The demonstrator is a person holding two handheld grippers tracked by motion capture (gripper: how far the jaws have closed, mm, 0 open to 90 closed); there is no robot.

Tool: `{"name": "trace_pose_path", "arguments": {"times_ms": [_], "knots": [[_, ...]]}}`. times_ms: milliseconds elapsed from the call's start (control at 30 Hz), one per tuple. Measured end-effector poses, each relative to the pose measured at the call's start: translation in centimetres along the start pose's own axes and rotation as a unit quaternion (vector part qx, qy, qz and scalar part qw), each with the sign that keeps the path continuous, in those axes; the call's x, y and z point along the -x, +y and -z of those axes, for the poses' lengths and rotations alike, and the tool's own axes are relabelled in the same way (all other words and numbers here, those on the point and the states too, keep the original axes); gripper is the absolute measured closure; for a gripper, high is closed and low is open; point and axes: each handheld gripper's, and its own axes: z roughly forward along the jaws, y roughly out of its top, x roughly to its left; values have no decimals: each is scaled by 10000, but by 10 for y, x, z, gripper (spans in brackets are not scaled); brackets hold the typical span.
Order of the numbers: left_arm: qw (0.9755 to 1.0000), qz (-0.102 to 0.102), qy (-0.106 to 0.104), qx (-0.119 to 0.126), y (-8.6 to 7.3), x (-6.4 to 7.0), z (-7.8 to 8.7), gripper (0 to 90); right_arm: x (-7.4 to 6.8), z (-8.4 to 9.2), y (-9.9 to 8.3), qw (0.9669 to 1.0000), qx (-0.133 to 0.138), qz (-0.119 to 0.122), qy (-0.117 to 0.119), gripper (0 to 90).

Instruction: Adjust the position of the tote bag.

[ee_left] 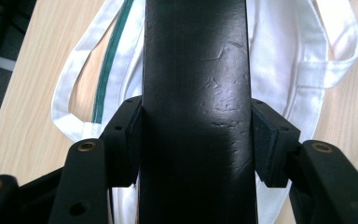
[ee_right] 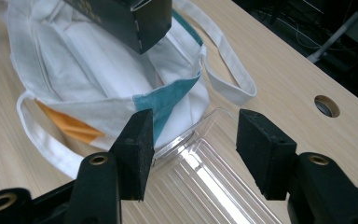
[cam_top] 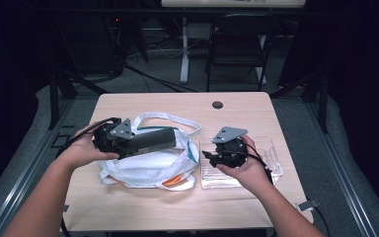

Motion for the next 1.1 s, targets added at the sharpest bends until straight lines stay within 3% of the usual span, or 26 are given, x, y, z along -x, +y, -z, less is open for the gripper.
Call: {"name": "trace_pose_path", "arguments": {"times_ms": [33,167,300,533,833,1100], "knots": [[10000,-9,-19,6,1,0,0,439,1,0,2,9999,-73,144,1,460],[10000,-24,-41,57,7,0,0,439,3,1,4,9996,-135,236,79,460],[9999,-88,-70,82,16,1,-3,438,6,3,9,9983,-159,532,169,455],[9996,-177,-150,129,28,3,-7,438,12,5,13,9958,-284,809,318,450],[9988,-339,-282,208,51,6,-15,438,18,8,23,9877,-615,1371,442,429],[9978,-495,-379,236,69,10,-24,439,19,9,33,9828,-725,1647,423,430]]}}
